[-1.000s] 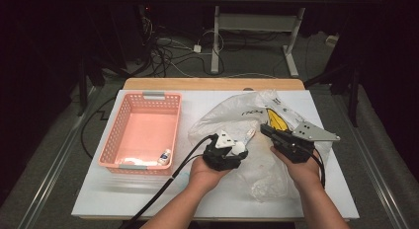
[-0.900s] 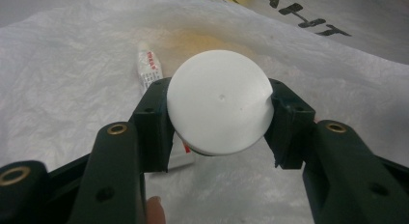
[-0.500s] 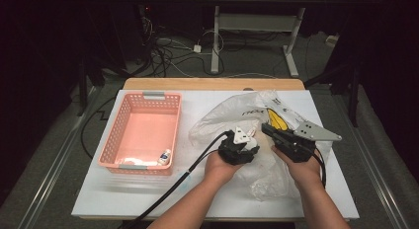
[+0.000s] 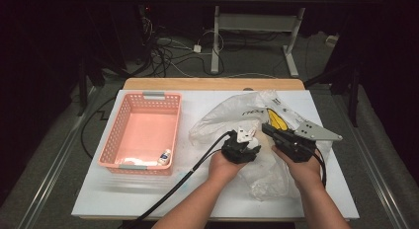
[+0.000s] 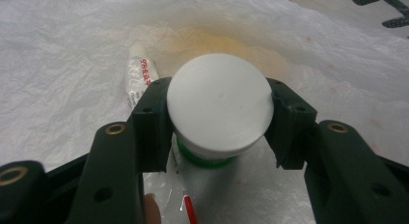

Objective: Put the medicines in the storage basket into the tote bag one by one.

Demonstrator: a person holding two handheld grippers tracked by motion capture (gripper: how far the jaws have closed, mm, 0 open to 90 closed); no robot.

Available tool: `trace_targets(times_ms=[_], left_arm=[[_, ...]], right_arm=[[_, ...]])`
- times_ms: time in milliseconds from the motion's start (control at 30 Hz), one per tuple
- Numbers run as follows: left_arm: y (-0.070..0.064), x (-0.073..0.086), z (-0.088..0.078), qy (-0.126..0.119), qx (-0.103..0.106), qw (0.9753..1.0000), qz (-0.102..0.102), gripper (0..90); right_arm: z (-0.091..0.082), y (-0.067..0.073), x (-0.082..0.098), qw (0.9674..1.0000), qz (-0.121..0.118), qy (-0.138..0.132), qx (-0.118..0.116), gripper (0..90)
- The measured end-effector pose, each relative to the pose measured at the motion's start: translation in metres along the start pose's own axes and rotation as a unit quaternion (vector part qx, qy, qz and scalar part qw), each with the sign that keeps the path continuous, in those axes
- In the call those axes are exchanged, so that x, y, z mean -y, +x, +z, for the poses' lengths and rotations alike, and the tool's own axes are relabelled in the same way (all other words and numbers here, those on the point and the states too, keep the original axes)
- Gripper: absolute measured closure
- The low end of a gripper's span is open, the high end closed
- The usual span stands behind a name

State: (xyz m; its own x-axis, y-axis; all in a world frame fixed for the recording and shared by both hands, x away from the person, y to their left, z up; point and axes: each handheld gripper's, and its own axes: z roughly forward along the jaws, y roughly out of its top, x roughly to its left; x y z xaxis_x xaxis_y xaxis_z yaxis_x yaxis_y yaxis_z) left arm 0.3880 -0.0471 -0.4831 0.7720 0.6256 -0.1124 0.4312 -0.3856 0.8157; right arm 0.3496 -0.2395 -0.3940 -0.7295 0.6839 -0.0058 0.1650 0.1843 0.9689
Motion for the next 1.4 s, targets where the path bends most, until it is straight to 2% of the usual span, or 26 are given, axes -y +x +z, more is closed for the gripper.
trace_targets(times_ms=[100, 167, 300, 500, 733, 867, 967, 1067, 1200, 1267, 1400], left_arm=[[0.002, -0.001, -0.002, 0.005, 0.008, 0.9999, -0.01, 40.4], [0.001, -0.001, -0.005, 0.012, 0.01, 0.9999, -0.006, 37.1], [0.001, 0.004, -0.013, 0.009, 0.017, 0.9998, -0.005, 34.3], [0.001, 0.015, -0.028, 0.012, 0.04, 0.9991, -0.009, 31.4], [-0.001, 0.026, -0.049, 0.006, 0.05, 0.9987, -0.009, 28.4], [-0.003, 0.03, -0.061, 0.005, 0.055, 0.9984, -0.01, 22.9], [-0.003, 0.033, -0.07, 0.002, 0.059, 0.9982, -0.015, 15.9], [-0.004, 0.034, -0.081, -0.002, 0.056, 0.9984, -0.009, 11.9], [-0.002, 0.034, -0.096, -0.004, 0.056, 0.9982, -0.022, 0.0], [0.0, 0.034, -0.105, -0.009, 0.068, 0.9973, -0.028, 0.0], [0.003, 0.035, -0.122, -0.018, 0.061, 0.9976, -0.026, 0.0]], right_arm=[[0.0, 0.0, 0.0, 1.0, 0.0, 0.0, 0.0, 90.0], [0.0, 0.0, 0.0, 1.0, 0.001, 0.0, 0.001, 90.0], [0.0, 0.0, 0.0, 1.0, -0.001, 0.001, 0.0, 90.0], [-0.001, 0.001, 0.0, 1.0, -0.001, -0.001, 0.001, 90.0], [-0.001, 0.001, 0.0, 1.0, -0.003, 0.001, 0.0, 90.0], [0.0, 0.002, 0.0, 1.0, -0.006, 0.002, 0.0, 90.0], [0.0, 0.003, 0.0, 1.0, -0.005, 0.003, 0.0, 90.0], [0.0, 0.003, 0.001, 1.0, -0.005, 0.003, 0.0, 90.0], [0.0, 0.003, 0.001, 1.0, -0.006, 0.005, 0.0, 90.0], [0.0, 0.003, 0.001, 1.0, -0.007, 0.004, 0.0, 90.0], [0.001, 0.004, 0.001, 1.0, -0.007, 0.006, 0.0, 90.0]])
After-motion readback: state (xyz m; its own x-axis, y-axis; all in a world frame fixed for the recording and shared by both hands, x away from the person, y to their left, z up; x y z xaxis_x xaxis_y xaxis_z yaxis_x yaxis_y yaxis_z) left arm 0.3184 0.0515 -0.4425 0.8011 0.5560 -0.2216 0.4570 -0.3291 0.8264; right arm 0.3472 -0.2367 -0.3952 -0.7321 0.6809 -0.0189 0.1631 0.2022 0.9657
